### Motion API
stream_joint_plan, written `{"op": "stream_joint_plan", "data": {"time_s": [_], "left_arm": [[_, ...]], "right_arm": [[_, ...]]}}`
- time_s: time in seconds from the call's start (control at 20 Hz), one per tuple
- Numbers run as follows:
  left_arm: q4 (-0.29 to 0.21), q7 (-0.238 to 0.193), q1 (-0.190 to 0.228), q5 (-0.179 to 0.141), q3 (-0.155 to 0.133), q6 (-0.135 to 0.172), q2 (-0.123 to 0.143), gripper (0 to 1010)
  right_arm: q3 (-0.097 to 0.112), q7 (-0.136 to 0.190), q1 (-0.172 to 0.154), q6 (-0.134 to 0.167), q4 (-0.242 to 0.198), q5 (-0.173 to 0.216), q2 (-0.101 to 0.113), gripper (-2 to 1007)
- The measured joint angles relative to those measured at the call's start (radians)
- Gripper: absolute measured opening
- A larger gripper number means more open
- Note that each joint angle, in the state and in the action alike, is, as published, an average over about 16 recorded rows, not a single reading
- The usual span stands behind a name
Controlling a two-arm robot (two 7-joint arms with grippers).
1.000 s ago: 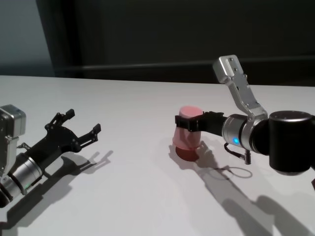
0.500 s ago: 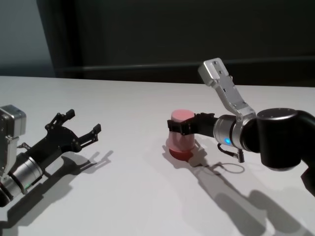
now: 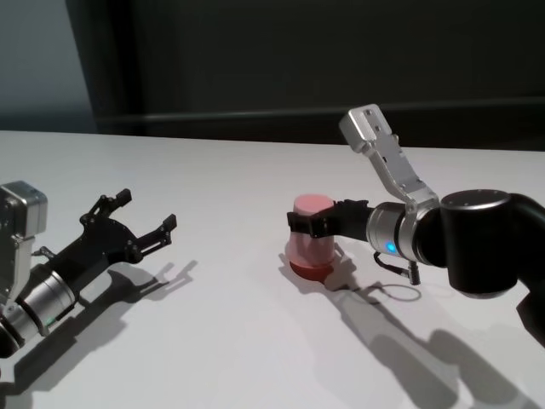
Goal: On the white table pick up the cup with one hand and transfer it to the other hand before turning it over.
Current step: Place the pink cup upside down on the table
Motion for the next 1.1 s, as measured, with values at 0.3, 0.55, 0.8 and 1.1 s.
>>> {"op": "stream_joint_plan", "data": {"time_s": [0.3,0.55,0.8,1.1], "left_arm": [[0.000,0.000,0.000,0.000,0.000,0.000,0.000,1001],[0.000,0.000,0.000,0.000,0.000,0.000,0.000,1001],[0.000,0.000,0.000,0.000,0.000,0.000,0.000,1001],[0.000,0.000,0.000,0.000,0.000,0.000,0.000,1001]], "right_arm": [[0.003,0.001,-0.003,0.002,0.001,0.000,-0.002,742],[0.004,0.001,-0.003,0.001,0.000,0.001,-0.002,765],[0.005,0.001,-0.003,0.000,-0.001,0.002,-0.002,830],[0.005,0.001,-0.003,-0.002,-0.001,0.003,-0.002,928]]}}
